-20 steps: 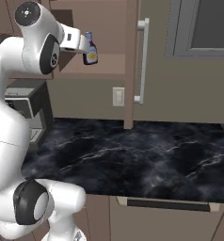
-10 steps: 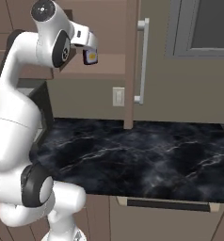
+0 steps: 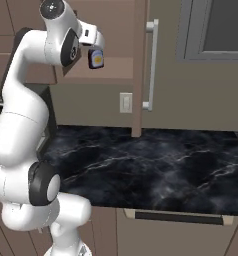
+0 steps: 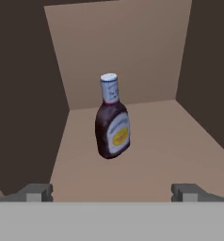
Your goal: Move the shaker and condiment bottle from the cabinet to the dining counter.
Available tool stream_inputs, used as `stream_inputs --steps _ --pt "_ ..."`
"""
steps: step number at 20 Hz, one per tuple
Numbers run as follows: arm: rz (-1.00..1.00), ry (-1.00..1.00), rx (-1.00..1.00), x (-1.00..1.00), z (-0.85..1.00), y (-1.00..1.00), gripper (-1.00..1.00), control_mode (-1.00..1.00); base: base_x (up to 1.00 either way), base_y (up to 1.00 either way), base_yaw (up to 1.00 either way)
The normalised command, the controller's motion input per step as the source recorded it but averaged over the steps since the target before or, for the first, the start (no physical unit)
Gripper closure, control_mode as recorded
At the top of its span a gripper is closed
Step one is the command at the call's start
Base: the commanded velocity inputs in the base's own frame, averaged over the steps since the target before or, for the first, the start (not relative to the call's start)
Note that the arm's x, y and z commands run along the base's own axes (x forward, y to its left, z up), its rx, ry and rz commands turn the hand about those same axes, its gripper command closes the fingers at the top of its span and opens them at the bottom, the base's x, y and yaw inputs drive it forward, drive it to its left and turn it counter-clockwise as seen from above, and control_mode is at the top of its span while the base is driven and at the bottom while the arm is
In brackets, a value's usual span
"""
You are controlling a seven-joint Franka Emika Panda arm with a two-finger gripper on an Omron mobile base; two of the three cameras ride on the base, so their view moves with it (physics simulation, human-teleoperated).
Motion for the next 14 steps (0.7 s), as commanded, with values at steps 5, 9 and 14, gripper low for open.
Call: stream_inputs --steps 5,9,14 --pt "0.0 0.0 0.0 0.34 -0.07 0.02 -1.0 -1.0 0.0 0.0 0.0" --pt "0.05 -0.02 0.0 0.35 -0.05 0.0 -1.0 -1.0 0.0 0.0 0.0" --pt "0.05 0.0 0.0 0.33 -0.03 0.0 -1.0 -1.0 0.0 0.0 0.0"
